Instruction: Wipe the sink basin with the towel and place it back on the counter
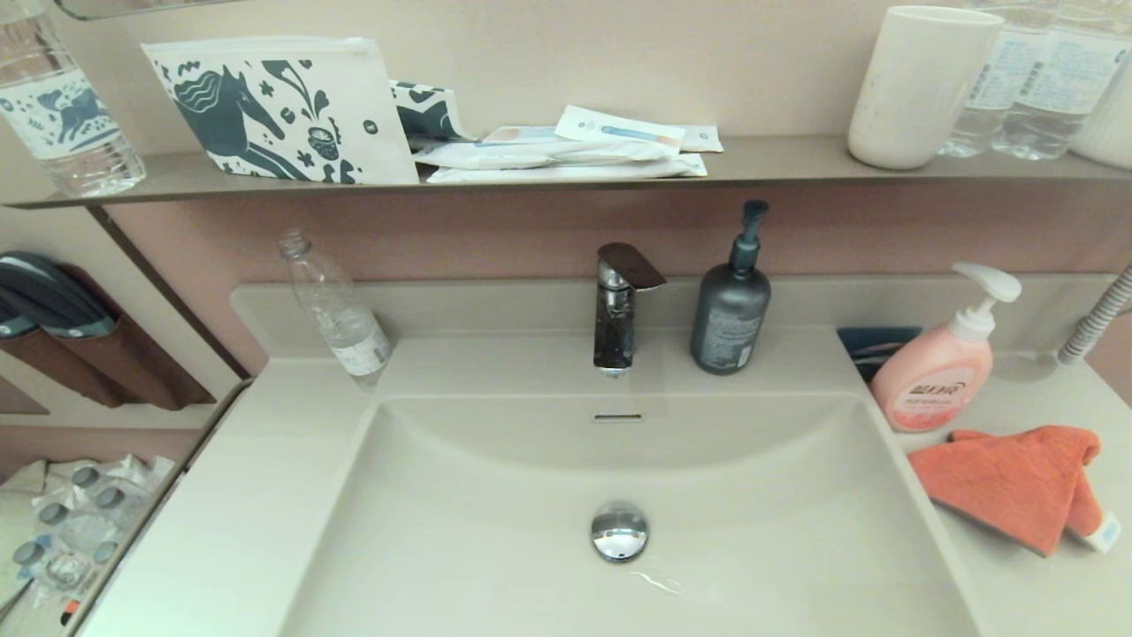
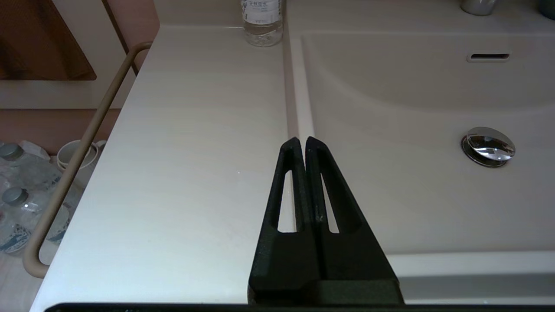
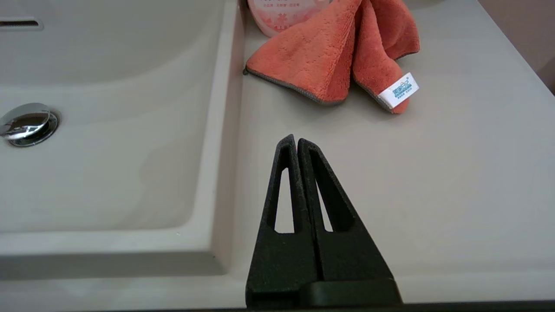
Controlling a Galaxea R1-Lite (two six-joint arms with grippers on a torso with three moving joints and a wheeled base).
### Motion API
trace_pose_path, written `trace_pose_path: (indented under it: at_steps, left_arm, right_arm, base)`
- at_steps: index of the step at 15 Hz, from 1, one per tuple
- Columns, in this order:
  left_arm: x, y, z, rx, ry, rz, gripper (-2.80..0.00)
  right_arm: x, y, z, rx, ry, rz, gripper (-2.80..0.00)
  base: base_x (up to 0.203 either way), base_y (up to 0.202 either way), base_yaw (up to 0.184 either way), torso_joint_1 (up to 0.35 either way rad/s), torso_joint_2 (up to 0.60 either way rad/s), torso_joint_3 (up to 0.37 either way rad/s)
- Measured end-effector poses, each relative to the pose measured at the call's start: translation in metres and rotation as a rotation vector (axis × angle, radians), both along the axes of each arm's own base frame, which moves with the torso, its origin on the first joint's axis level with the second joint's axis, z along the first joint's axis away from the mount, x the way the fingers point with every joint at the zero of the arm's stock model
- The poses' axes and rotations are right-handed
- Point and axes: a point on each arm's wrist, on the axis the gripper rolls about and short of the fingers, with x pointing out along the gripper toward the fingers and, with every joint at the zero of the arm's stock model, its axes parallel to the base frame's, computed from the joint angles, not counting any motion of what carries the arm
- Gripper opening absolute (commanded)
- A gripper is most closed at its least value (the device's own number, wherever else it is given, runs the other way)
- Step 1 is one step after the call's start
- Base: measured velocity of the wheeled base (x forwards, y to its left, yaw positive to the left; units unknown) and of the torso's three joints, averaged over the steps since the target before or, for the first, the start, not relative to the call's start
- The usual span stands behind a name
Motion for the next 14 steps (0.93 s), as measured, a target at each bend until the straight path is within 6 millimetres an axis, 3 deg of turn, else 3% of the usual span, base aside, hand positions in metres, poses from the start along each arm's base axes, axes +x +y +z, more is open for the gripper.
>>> trace_pose_path:
  at_steps: [14]
  left_arm:
    - [0.0, 0.0, 0.0, 0.0, 0.0, 0.0, -2.8]
  right_arm:
    - [0.0002, 0.0001, -0.0008, -0.002, 0.003, 0.006, -2.8]
  base:
    - [0.0, 0.0, 0.0, 0.0, 0.0, 0.0]
